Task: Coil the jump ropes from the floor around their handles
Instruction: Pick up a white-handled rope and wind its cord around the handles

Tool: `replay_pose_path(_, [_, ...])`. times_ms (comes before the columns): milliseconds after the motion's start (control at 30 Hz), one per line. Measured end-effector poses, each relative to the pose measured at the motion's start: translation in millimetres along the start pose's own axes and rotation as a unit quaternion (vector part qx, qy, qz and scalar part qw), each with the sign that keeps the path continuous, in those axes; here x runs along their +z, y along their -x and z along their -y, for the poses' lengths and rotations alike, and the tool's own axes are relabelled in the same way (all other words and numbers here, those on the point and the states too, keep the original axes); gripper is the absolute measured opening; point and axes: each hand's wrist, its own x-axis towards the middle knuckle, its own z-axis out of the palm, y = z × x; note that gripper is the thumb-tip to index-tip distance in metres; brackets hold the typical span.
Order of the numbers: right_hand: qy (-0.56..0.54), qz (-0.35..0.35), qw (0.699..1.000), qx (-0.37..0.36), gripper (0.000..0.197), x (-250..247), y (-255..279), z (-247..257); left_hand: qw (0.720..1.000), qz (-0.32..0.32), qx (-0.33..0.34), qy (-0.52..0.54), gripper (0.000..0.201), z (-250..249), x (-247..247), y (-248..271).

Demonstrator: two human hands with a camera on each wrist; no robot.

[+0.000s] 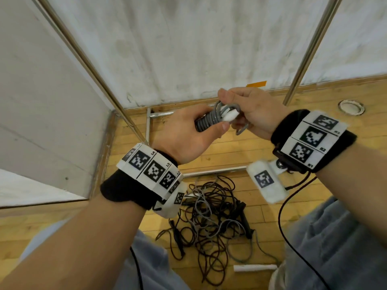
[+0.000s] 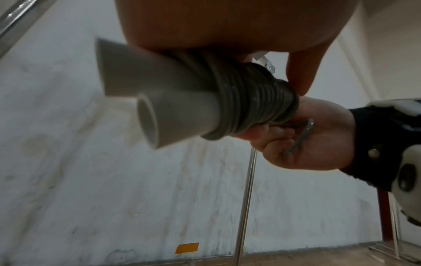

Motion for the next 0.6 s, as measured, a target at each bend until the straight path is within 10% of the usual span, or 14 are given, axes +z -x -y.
replay_pose_path(200, [-0.063,0.011,0.997,0.039,0.025,4,0,-9,0.992,-0.058,-0.026,0.109,0.011,-3,-2,-4])
replay_pose_path(600, [0.332,0.003,0.943,-0.026,0.029,22,1,2,0.977,-0.159,-0.033,-0.141,0.036,31,5,-22])
